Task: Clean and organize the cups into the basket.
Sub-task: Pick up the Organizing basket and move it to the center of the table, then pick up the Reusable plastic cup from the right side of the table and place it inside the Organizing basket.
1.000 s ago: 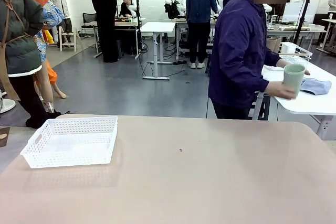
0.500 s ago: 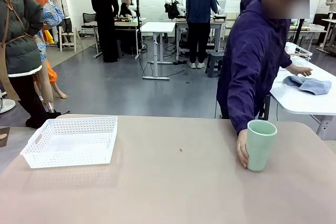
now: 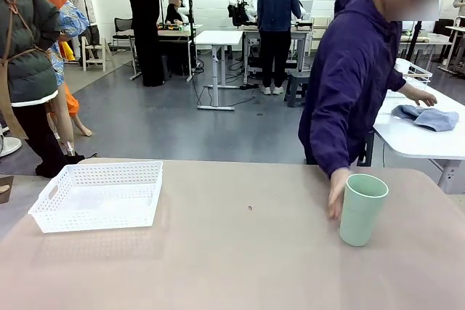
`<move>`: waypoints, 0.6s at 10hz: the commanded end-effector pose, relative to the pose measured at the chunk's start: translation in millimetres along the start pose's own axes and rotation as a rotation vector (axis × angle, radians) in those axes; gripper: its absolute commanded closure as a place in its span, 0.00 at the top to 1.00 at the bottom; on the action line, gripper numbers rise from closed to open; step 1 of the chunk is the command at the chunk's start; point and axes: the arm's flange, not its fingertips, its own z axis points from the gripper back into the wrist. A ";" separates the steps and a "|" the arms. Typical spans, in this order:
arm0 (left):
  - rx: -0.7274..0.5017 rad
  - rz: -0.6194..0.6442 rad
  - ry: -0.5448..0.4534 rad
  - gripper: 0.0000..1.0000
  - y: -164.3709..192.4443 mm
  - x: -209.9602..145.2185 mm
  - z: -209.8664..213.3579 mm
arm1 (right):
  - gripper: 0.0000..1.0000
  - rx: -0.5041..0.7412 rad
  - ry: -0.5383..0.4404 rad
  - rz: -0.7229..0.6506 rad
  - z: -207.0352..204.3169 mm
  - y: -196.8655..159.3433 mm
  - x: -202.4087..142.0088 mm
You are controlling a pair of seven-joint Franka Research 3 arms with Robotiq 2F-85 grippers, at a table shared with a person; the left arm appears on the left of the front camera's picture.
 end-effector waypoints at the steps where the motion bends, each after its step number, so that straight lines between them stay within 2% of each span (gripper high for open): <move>1: -0.008 -0.003 0.004 1.00 -0.5 0.7 -0.4 | 1.00 0.006 0.000 0.004 1.4 1.1 1.3; 2: -0.008 -0.003 0.004 1.00 -0.5 0.7 -0.4 | 1.00 0.000 0.000 0.000 0.0 0.0 0.0; 3: 0.000 0.000 0.000 1.00 0.0 0.0 0.0 | 1.00 0.029 0.091 0.198 -10.3 3.9 5.0; 4: 0.068 -0.039 0.018 1.00 -11.1 8.5 -2.6 | 1.00 0.059 0.144 0.430 -24.3 1.9 9.8; 5: 0.168 -0.091 0.037 1.00 -29.2 15.5 -4.7 | 1.00 0.132 0.346 0.668 -35.7 -3.3 8.6; 6: 0.254 -0.141 0.048 1.00 -46.8 20.5 -6.7 | 1.00 0.109 0.412 0.838 -45.6 -11.2 10.1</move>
